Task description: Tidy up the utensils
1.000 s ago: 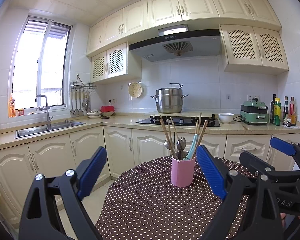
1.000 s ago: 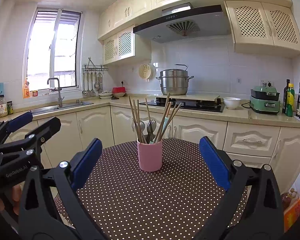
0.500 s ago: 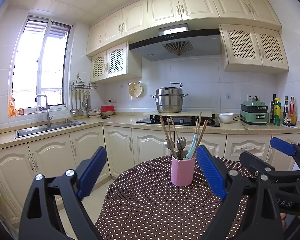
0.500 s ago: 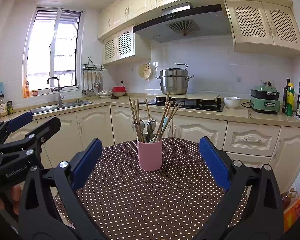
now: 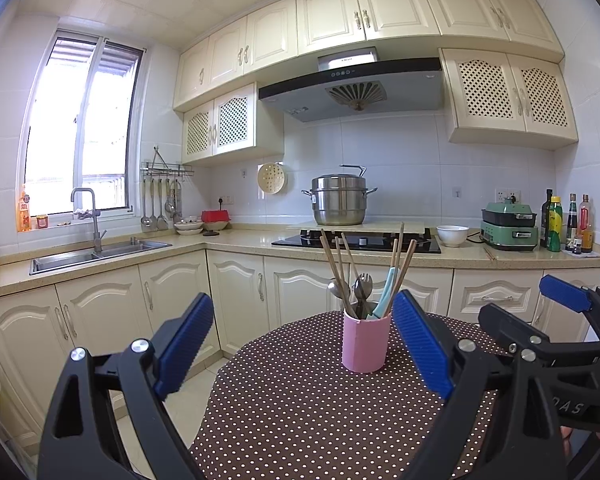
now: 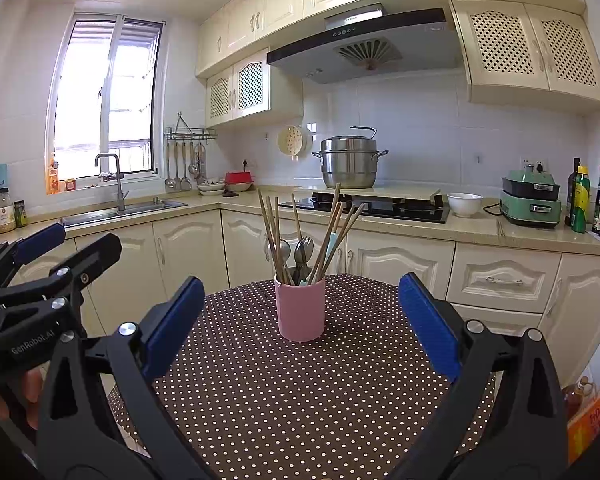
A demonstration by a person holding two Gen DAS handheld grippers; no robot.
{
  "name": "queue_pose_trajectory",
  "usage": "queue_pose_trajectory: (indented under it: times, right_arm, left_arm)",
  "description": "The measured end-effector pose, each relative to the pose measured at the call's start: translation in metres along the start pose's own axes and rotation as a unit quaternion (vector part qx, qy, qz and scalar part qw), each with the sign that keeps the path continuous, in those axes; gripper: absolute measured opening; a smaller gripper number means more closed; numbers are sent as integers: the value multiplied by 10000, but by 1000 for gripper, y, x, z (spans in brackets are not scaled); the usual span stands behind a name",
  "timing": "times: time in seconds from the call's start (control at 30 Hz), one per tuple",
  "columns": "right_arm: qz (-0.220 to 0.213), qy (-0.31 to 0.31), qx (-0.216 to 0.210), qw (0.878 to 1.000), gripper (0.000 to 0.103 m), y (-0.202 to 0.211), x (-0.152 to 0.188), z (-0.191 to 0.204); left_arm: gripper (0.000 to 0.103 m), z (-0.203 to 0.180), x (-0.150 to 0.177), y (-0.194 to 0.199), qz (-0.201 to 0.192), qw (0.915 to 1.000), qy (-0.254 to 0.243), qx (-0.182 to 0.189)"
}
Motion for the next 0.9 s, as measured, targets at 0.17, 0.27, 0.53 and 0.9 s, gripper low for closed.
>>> queue_pose_trajectory:
  times: [0.17,0.27,0.53,0.9]
  right_arm:
    - [18,-9,-11,10000,96,-1,-1,1]
    - [20,-9,-11,10000,96,-1,-1,1]
    - [30,-13,-19,10000,96,-2,-2,1]
    - [95,-47,-48,9999,96,-11,2,0]
  left_arm:
    - [89,0,0,0,-1,10000,-6,-6]
    - [89,0,0,1,-3,10000,-12,-9]
    - [89,3,0,0,17,10000,3,-19]
    - [89,2,2,-8,98,9999,-35,-47]
Point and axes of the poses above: each gripper's, at about its wrist camera, not at the fingertips, and y roughly against the way its jaws point, z to its left, x to its underside, the point moved 6 cm from there along -y, roughly the way its jaws point, and after that the axes turned 8 degrees about -z, right-handed, at the moved point
